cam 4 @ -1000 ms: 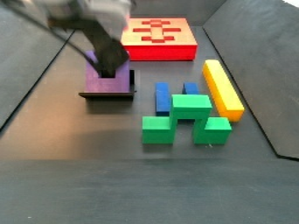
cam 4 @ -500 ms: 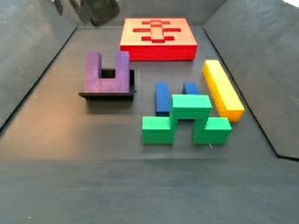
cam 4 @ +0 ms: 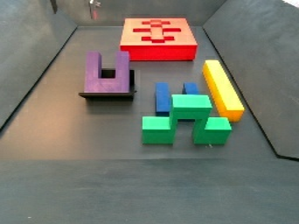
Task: Pick up the purple object. Move up. Place the purple object on the fixture. Regrasp the purple object. Move to above the board. Insert the purple object.
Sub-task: Regrasp the purple object.
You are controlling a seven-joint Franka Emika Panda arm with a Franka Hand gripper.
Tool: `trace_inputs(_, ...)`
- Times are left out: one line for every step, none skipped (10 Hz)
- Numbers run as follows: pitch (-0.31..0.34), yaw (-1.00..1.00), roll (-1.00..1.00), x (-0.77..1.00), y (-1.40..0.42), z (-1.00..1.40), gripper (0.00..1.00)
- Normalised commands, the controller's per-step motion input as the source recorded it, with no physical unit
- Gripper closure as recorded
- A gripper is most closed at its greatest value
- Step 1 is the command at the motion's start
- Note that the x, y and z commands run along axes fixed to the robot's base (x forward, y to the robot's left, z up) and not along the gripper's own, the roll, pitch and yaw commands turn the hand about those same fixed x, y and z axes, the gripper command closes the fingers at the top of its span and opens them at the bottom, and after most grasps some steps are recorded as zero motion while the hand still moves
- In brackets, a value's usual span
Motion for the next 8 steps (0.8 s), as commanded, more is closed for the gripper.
trace_inputs(0.000,0.53,1.00,0.12,0.00,0.00,0.00)
trace_inputs(0.000,0.53,1.00,0.20,0.00,0.00,0.00)
trace_inputs(0.000,0.50,1.00,0.22,0.00,0.00,0.00)
trace_inputs(0.000,0.48,1.00,0.23,0.00,0.00,0.00)
trace_inputs(0.000,0.50,1.00,0.22,0.00,0.00,0.00)
trace_inputs(0.000,0.51,1.00,0.35,0.00,0.00,0.00)
trace_inputs(0.000,0.47,0.99,0.41,0.00,0.00,0.00)
trace_inputs(0.000,0.45,1.00,0.43,0.00,0.00,0.00)
